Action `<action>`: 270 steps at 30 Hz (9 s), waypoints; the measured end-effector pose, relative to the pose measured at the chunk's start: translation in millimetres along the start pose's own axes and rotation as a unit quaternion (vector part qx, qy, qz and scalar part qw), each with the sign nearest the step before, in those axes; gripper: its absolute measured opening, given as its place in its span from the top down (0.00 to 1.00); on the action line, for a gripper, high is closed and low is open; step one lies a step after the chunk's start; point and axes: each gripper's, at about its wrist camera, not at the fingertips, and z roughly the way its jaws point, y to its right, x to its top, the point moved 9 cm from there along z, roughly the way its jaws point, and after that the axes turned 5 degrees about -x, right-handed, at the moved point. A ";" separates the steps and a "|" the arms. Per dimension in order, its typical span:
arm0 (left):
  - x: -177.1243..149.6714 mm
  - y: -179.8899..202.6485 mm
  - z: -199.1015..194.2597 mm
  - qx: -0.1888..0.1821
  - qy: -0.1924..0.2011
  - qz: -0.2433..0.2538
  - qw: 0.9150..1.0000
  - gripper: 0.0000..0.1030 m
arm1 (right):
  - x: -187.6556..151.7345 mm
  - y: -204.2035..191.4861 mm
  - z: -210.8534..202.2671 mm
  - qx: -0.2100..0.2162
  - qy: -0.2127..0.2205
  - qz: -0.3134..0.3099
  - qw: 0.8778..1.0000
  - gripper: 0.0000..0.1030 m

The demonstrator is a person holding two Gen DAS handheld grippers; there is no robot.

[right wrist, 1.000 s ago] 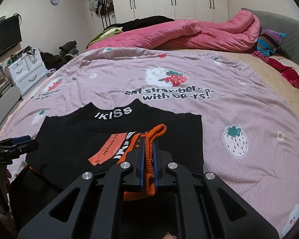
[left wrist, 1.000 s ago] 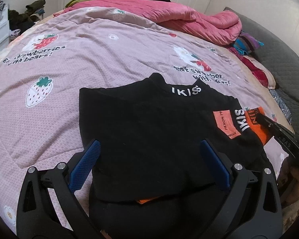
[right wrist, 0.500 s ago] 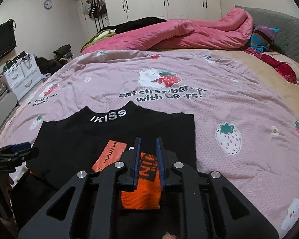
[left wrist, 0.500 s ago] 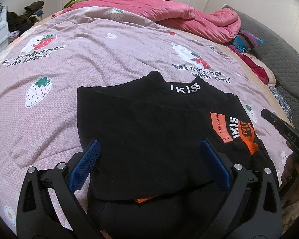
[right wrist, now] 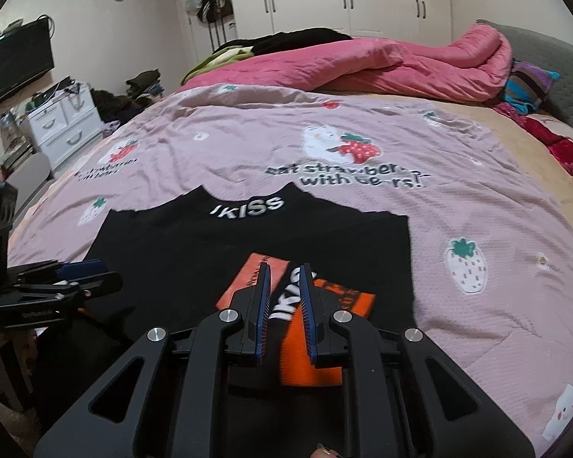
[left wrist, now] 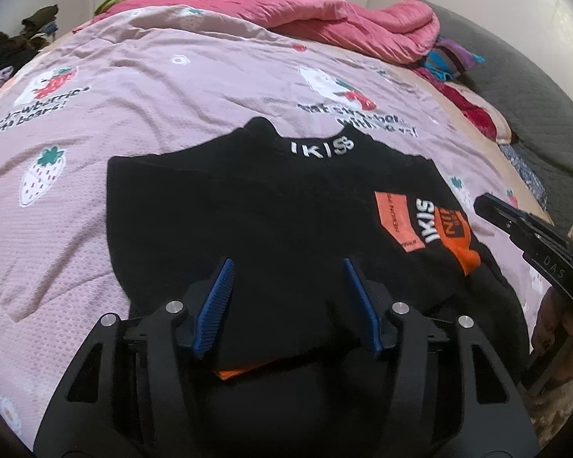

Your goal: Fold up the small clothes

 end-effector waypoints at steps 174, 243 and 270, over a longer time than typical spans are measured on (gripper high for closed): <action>-161.8 -31.5 -87.9 0.105 0.023 -0.040 0.993 0.09 | -136.3 47.7 -84.0 -0.024 -0.060 0.037 0.997 0.04; -227.1 -11.3 -110.3 0.027 0.005 -0.107 0.994 0.40 | -175.2 59.6 -168.7 0.146 -0.015 0.076 0.986 0.93; -139.0 8.9 -176.1 0.007 0.130 -0.044 0.990 0.96 | -117.0 96.3 -192.3 0.152 0.093 0.142 0.974 0.93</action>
